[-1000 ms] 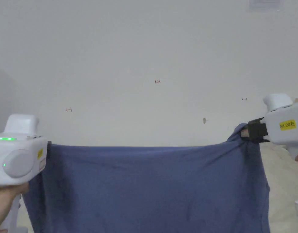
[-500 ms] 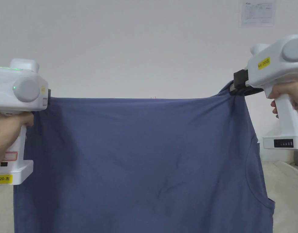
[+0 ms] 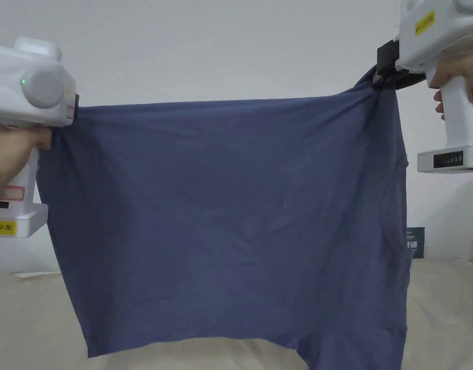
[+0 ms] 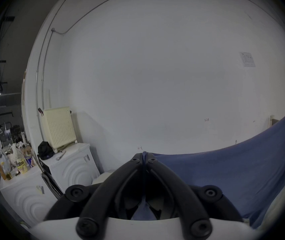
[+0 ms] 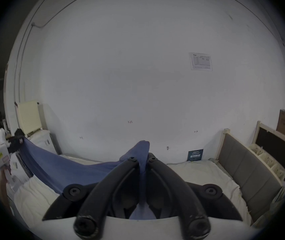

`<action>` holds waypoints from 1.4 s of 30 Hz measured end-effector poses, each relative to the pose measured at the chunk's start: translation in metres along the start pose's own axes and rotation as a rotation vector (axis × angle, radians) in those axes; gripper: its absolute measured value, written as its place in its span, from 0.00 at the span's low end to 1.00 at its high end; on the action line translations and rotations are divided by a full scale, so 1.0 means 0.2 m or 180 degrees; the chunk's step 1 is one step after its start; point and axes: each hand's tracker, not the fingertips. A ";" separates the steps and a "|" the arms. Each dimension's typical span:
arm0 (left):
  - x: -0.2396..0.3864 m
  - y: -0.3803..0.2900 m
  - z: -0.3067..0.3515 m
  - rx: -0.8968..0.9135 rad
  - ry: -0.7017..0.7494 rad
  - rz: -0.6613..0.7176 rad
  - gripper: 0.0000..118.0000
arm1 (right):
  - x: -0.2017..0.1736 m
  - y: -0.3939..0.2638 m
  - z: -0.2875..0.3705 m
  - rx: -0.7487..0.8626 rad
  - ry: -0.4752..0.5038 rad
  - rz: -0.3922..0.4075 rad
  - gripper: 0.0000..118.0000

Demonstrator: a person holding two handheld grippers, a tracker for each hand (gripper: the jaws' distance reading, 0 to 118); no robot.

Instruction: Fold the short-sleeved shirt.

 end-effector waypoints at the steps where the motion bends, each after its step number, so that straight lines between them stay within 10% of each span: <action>1: 0.02 0.00 -0.02 -0.0054 -0.0020 -0.0098 0.00 | 0.00 0.00 -0.02 -0.0025 0.0003 0.0018 0.03; 10: 0.13 -0.47 -0.14 -0.0516 -0.0211 0.0111 0.00 | 0.03 -0.42 -0.30 -0.0404 0.0041 0.0070 0.03; 22: 0.28 -1.89 0.35 -0.1676 -0.0639 0.0195 0.00 | 0.12 -2.02 -0.12 -0.1578 0.0181 -0.0494 0.03; 26: 0.15 -1.99 0.47 -0.1915 -0.0805 0.0679 0.00 | 0.11 -2.22 0.11 -0.1608 0.0160 -0.0082 0.03; 42: -0.20 -2.07 1.32 -0.1777 -0.0584 0.0449 0.00 | -0.01 -2.51 1.05 -0.1463 -0.0072 -0.0714 0.03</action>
